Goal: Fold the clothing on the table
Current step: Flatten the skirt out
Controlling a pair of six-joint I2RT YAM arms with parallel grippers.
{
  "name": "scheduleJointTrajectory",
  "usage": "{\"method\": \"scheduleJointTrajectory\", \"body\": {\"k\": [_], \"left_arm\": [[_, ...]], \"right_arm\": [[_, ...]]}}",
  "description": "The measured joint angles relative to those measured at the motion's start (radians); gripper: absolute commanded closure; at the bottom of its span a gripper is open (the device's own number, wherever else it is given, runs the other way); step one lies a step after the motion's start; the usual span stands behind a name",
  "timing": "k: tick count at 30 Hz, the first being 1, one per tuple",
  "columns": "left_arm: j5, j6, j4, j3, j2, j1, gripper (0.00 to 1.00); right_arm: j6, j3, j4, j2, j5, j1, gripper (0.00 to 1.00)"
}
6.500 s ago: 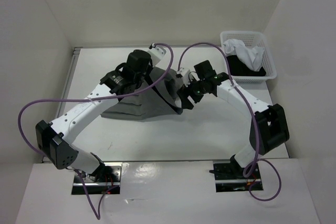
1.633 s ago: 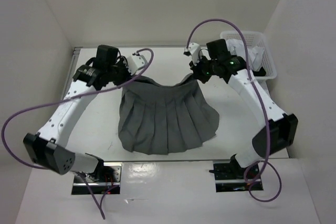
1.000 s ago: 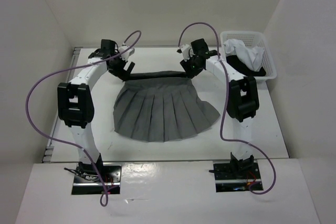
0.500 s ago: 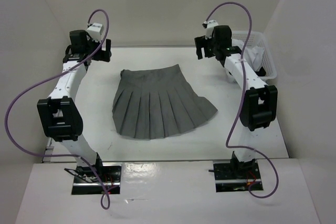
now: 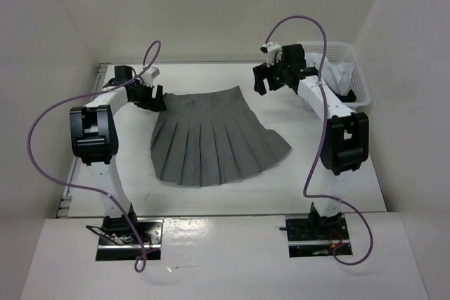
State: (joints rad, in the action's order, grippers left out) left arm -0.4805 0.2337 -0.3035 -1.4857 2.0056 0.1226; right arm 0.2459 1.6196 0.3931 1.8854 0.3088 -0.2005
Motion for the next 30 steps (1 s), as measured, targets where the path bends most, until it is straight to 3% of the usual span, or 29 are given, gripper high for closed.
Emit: {"method": "scheduleJointTrajectory", "body": {"k": [9,21,25,27,28,30], "left_arm": [[-0.128,0.036,-0.084,-0.114,0.15,-0.011,0.17],[-0.132,0.025,-0.071,-0.251,0.247,-0.019,0.17],[-0.12,0.025,-0.074,-0.254,0.265,-0.019,0.28],[-0.118,0.027,-0.082,-0.266,0.269,-0.019,0.38],[-0.117,0.028,-0.088,-0.274,0.272,-0.019,0.48],[-0.116,0.027,-0.09,-0.288,0.279,-0.019,0.54]], "right_arm": [[0.041,-0.01,0.04,0.004,0.048,-0.005,0.12],[0.056,-0.025,0.047,0.004,0.07,-0.006,0.12],[0.063,-0.027,0.047,0.004,0.071,-0.006,0.12],[0.066,-0.029,0.047,0.004,0.073,-0.006,0.12],[0.066,-0.03,0.047,0.005,0.073,-0.006,0.12],[0.067,-0.031,0.043,0.009,0.079,-0.006,0.12]]}}
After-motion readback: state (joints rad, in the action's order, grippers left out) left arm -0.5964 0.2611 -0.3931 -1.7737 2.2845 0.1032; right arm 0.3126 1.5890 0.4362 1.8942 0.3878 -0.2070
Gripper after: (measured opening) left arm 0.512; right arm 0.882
